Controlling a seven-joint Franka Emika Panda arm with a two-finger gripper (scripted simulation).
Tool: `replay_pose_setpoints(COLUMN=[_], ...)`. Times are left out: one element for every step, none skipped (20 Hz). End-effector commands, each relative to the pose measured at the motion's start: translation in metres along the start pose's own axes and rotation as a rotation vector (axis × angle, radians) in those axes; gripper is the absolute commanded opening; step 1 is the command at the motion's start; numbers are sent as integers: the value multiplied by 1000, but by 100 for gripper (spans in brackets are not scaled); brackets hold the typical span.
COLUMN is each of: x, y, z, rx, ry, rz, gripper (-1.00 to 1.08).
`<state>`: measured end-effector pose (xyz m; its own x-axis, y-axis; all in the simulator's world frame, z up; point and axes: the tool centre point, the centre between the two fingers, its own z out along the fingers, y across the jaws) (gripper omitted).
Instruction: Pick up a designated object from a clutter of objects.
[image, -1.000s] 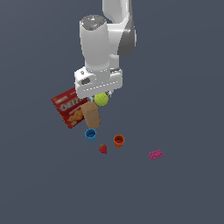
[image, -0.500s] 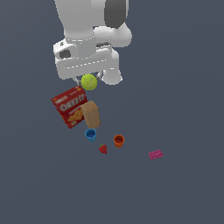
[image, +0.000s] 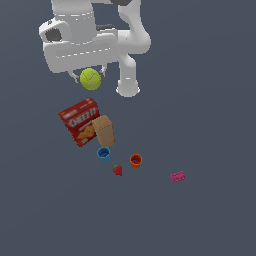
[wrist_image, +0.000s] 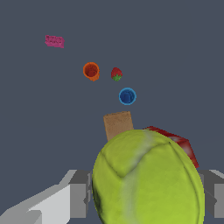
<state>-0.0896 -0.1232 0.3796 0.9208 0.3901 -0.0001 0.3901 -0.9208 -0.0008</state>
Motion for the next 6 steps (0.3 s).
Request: replay_pose_setpoints(x=[-1, -1, -1, -1, -1, -1], y=[4, 4, 5, 6, 6, 6], z=[-8, -10, -11, -12, -12, -12], rx=[0, -1, -1, -1, -1, -1], ry=[0, 0, 0, 0, 0, 0], rz=[-1, -1, -1, -1, -1, -1], gripper=[-100, -100, -100, -100, -100, -100])
